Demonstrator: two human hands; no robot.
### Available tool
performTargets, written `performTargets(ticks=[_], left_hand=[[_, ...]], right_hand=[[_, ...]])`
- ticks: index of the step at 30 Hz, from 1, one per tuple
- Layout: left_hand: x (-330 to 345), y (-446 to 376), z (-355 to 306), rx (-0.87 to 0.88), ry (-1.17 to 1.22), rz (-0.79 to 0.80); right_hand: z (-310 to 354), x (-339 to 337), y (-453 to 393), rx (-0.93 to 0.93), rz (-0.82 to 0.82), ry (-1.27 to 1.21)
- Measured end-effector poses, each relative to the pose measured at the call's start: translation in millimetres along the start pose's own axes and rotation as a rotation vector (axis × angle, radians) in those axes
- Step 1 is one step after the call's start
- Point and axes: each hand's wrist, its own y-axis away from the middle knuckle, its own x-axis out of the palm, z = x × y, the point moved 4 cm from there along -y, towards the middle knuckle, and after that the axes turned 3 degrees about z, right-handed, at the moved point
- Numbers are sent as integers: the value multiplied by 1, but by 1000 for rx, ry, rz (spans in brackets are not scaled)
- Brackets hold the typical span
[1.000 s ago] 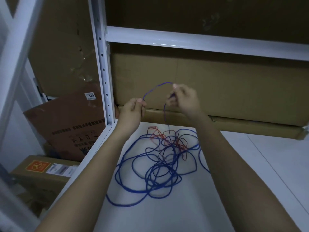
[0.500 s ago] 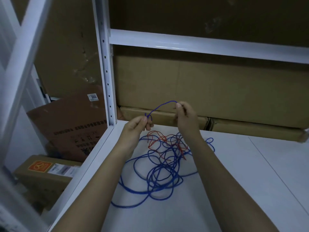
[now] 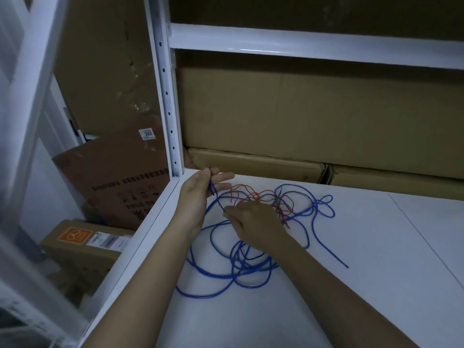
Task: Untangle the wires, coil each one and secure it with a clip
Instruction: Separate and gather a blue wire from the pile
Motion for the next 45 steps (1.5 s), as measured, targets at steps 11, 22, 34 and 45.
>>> performTargets(ticks=[11, 22, 34, 45], left_hand=[[7, 2, 32, -12, -433, 141], [13, 16, 24, -146, -270, 311], [15, 13, 17, -294, -272, 470], [9, -12, 10, -168, 267, -7]], right_hand=[[-2, -33, 10, -74, -80, -176], [-29, -37, -4, 399, 70, -914], [-20, -16, -7, 504, 119, -1118], [-22, 16, 12, 412, 375, -512]])
